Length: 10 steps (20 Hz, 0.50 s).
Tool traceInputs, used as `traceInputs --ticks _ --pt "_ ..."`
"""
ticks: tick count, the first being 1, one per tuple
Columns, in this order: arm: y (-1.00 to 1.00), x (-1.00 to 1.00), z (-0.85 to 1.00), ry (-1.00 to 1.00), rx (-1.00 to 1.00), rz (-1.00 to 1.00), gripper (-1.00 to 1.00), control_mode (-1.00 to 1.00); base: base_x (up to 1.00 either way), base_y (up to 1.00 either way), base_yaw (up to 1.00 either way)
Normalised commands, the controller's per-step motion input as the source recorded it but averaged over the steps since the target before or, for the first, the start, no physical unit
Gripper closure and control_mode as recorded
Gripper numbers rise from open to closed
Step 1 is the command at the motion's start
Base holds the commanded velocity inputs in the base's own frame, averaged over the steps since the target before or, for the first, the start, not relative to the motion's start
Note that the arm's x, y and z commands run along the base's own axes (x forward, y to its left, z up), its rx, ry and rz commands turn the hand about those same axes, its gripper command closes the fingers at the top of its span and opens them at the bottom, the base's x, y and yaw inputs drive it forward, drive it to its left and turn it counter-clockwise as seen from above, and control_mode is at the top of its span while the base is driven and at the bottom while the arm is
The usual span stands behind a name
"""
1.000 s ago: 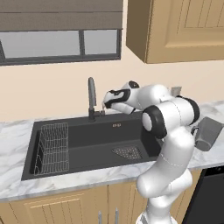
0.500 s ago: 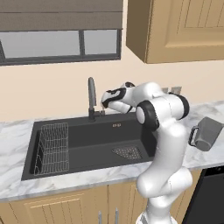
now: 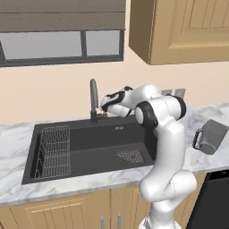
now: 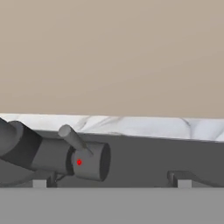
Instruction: Turn on the sink faucet and place the jug under the water for a few seconds to fill it up.
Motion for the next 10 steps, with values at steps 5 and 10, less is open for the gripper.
traceInputs --ticks 5,10 --pt "0.10 0.28 -0.17 0.00 0.00 0.00 -1.00 -1.00 0.00 0.00 0.00" --pt "0.09 0.38 -0.11 0.00 0.00 0.00 -1.00 -1.00 0.00 0.00 0.00"
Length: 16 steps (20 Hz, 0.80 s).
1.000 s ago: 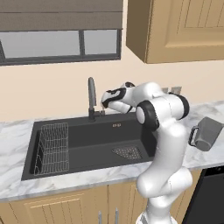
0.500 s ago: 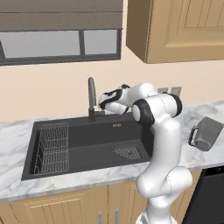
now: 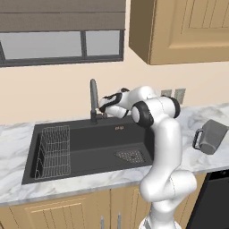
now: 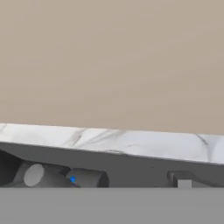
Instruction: Turn on the sink faucet and place the jug under the water for a few seconds to fill it up.
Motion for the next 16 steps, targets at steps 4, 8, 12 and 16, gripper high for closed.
traceInputs --ticks 4,8,12,16 --pt "0.04 0.39 -0.03 0.00 0.00 0.00 -1.00 -1.00 0.00 0.00 0.00" --pt "0.00 0.34 -0.01 0.00 0.00 0.00 -1.00 -1.00 0.00 0.00 0.00" --pt "0.00 0.33 -0.02 0.00 0.00 0.00 -1.00 -1.00 0.00 0.00 0.00" --pt "0.00 0.21 -0.09 0.00 0.00 0.00 -1.00 -1.00 0.00 0.00 0.00"
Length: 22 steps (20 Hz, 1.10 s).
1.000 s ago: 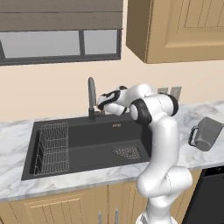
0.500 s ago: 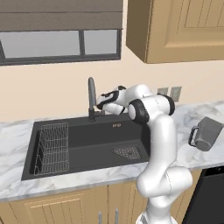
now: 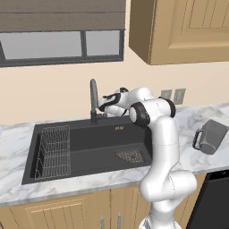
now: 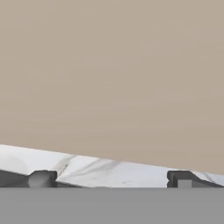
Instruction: Turn on the sink faucet and place the jug under the water for a few seconds to fill it up.
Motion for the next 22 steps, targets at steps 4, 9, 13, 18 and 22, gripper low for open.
traceInputs --ticks 4,9,13,18,22 --pt "0.00 0.14 -0.14 0.00 0.00 0.00 -1.00 -1.00 0.00 0.00 0.00" --pt "0.00 0.17 -0.03 0.00 0.00 0.00 -1.00 -1.00 0.00 0.00 0.00" --pt "0.01 0.14 0.00 0.00 0.00 0.00 -1.00 -1.00 0.00 0.00 0.00" --pt "0.12 0.06 -0.01 0.00 0.00 0.00 -1.00 -1.00 0.00 0.00 0.00" --pt "0.09 0.09 0.00 0.00 0.00 0.00 -1.00 -1.00 0.00 0.00 0.00"
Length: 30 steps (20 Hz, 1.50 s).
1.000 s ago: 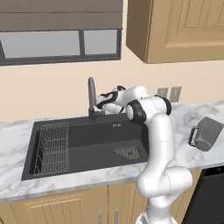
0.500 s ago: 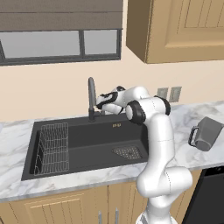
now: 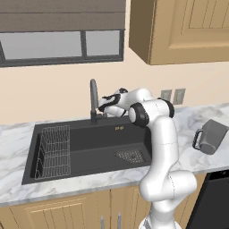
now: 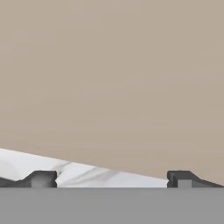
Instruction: Turn on the sink faucet and place the jug under the water for a few seconds to fill it up.
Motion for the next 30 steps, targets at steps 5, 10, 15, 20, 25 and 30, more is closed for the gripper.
traceInputs --ticks 5,10,15,20,25,30 --pt "0.17 0.05 0.00 0.00 0.00 0.00 -1.00 -1.00 0.00 0.00 0.00" --pt "0.21 0.04 -0.01 0.00 0.00 0.00 -1.00 -1.00 0.00 0.00 0.00" --pt "0.15 0.12 0.00 0.00 -0.01 0.00 1.00 -1.00 0.00 0.00 0.00" --pt "0.07 0.05 0.00 0.01 -0.01 0.00 1.00 -1.00 0.00 0.00 0.00" --pt "0.00 0.00 0.00 0.00 0.00 0.00 1.00 -1.00 0.00 0.00 0.00" --pt "0.00 0.00 0.00 0.00 0.00 0.00 1.00 -1.00 0.00 0.00 0.00"
